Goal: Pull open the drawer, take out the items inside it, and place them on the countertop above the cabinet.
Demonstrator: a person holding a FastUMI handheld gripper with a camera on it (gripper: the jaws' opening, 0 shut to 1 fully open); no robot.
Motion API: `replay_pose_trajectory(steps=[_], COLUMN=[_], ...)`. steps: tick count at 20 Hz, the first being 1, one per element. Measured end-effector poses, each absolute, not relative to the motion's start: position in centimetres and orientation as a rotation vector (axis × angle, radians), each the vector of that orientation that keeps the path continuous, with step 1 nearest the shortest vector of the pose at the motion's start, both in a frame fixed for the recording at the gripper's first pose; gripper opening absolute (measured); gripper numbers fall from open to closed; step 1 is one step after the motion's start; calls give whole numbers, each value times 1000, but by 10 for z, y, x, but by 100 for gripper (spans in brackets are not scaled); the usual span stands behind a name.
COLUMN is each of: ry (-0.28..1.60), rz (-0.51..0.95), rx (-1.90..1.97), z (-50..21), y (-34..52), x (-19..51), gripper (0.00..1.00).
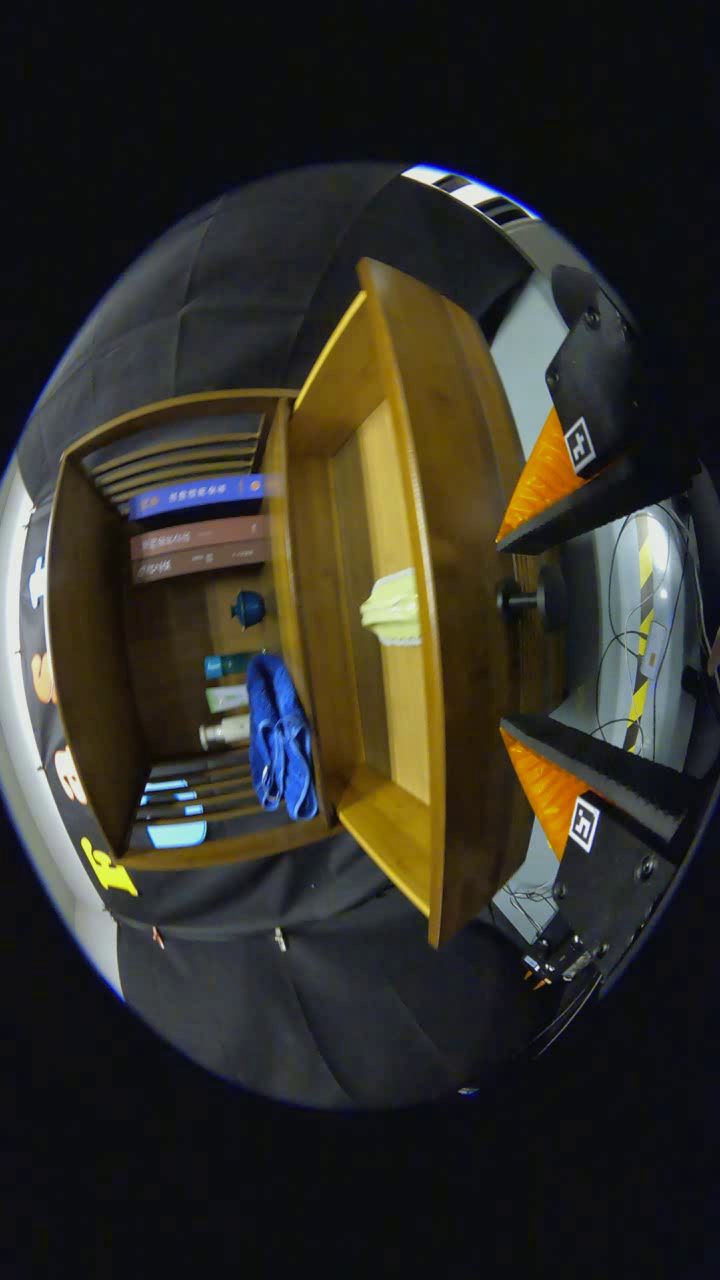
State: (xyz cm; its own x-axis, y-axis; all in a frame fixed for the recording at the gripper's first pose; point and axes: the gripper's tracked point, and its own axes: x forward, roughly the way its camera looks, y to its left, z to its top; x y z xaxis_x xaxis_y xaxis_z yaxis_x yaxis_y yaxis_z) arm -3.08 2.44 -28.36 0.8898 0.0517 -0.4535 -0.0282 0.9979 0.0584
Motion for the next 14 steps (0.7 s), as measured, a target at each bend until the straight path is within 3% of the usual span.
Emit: replay_pose_trajectory(steps=[7, 14], ry=[517, 721], rz=[61, 13], rx=[82, 80], z=[-213, -250], y=[26, 15], x=[40, 132], gripper=[99, 100])
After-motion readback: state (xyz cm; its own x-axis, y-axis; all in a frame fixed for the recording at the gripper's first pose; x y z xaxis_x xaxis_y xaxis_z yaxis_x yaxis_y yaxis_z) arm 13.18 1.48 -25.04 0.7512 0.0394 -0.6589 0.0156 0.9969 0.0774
